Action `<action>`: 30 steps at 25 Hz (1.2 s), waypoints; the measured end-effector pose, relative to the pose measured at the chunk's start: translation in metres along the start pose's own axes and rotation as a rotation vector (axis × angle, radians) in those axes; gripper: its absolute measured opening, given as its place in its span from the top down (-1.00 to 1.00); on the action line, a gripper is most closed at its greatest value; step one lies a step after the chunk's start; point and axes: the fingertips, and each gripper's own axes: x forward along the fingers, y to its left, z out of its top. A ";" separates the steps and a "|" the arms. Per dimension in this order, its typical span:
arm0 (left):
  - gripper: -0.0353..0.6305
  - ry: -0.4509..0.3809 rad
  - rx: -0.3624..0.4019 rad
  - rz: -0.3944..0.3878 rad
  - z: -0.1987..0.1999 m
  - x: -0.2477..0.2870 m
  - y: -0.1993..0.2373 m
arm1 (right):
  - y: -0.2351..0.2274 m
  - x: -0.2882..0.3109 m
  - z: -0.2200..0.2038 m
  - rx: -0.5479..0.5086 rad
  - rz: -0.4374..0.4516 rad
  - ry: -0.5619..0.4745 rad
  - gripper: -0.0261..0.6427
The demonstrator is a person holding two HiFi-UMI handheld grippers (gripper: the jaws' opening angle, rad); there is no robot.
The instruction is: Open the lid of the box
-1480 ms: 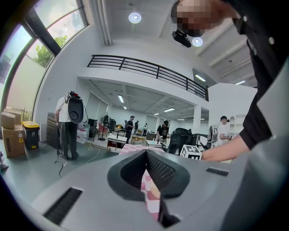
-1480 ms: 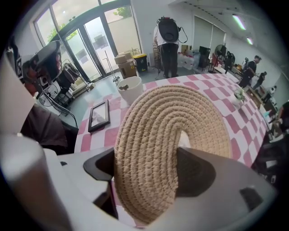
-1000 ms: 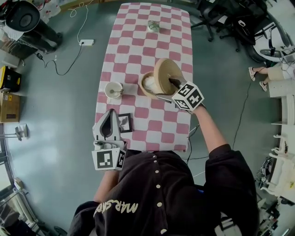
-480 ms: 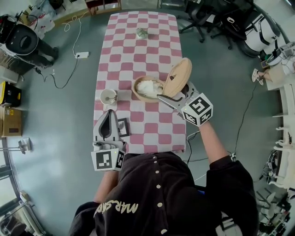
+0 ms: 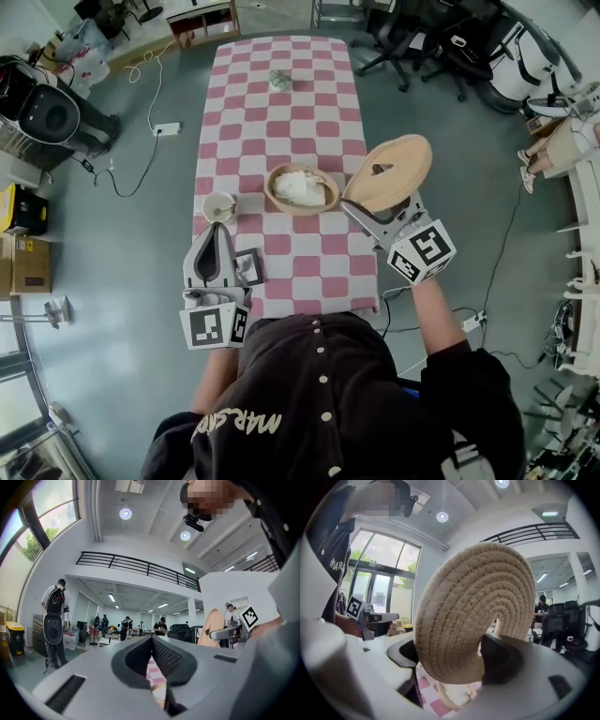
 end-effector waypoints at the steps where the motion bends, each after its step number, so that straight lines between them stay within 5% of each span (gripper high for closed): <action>1: 0.87 -0.007 0.014 0.001 0.003 0.000 0.001 | -0.002 -0.005 0.003 -0.004 -0.019 -0.012 -0.20; 13: 0.87 -0.049 0.052 -0.001 0.026 0.002 0.005 | -0.020 -0.065 0.028 -0.019 -0.220 -0.106 -0.20; 30: 0.87 -0.053 0.076 0.073 0.028 -0.020 0.030 | -0.026 -0.111 0.025 -0.014 -0.345 -0.151 -0.20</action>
